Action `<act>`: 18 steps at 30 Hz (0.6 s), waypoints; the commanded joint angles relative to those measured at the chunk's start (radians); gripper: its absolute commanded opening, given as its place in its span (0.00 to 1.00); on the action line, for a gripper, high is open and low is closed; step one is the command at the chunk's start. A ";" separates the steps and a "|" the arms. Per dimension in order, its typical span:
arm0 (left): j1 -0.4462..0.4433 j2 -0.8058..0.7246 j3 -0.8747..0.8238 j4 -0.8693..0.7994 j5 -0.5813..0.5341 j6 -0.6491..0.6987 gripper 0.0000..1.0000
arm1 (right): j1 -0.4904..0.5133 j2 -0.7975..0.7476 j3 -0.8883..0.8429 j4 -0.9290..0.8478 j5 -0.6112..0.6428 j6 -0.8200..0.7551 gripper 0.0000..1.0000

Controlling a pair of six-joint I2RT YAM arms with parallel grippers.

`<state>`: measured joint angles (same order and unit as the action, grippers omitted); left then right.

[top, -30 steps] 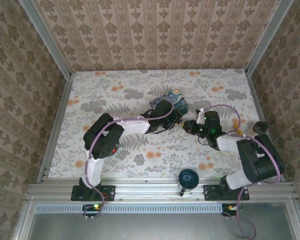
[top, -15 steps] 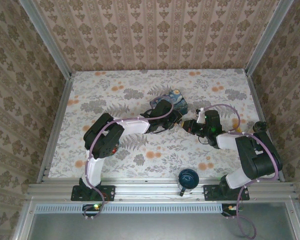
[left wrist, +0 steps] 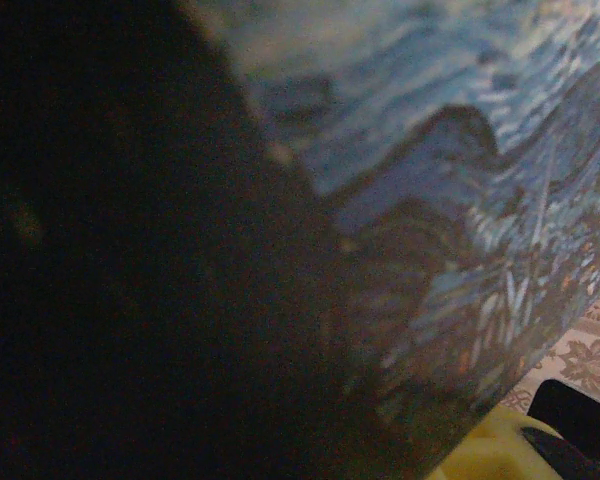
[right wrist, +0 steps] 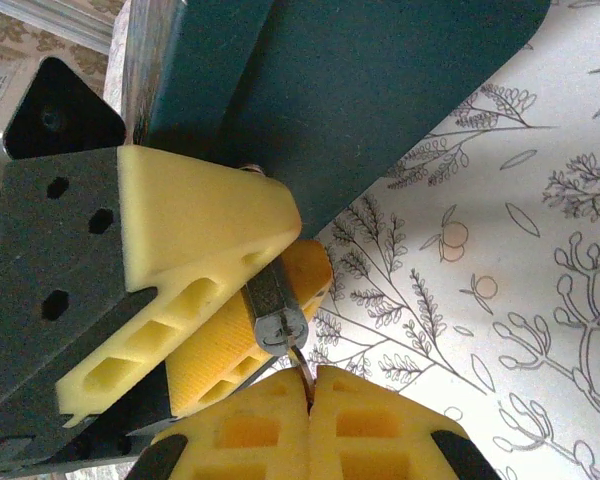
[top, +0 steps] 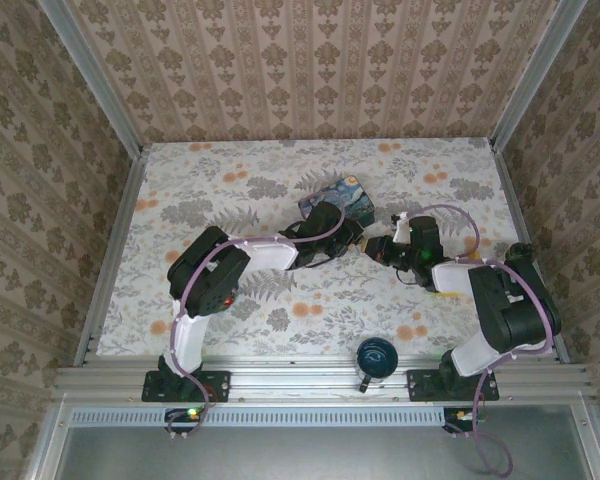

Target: Unlock the padlock with the key

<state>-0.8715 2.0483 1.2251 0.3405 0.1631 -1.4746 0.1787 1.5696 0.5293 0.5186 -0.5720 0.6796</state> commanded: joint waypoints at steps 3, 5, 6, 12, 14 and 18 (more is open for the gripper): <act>-0.046 0.014 -0.018 -0.018 0.178 -0.072 0.00 | -0.004 0.051 0.102 0.139 -0.056 -0.058 0.00; -0.049 0.022 -0.005 -0.017 0.189 -0.073 0.00 | -0.004 0.065 0.124 0.130 -0.081 -0.085 0.00; -0.052 0.027 0.001 -0.015 0.195 -0.075 0.00 | -0.004 0.070 0.135 0.122 -0.092 -0.102 0.00; -0.057 0.032 0.000 -0.003 0.201 -0.094 0.00 | -0.002 0.055 0.202 -0.056 -0.074 -0.262 0.00; -0.055 0.026 -0.008 0.002 0.196 -0.097 0.00 | -0.001 0.044 0.220 -0.132 -0.043 -0.307 0.00; -0.054 0.021 -0.018 0.010 0.192 -0.098 0.00 | -0.003 0.042 0.239 -0.177 -0.033 -0.311 0.00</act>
<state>-0.8562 2.0487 1.2263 0.3542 0.1383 -1.5127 0.1654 1.6352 0.6998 0.2981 -0.6342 0.4286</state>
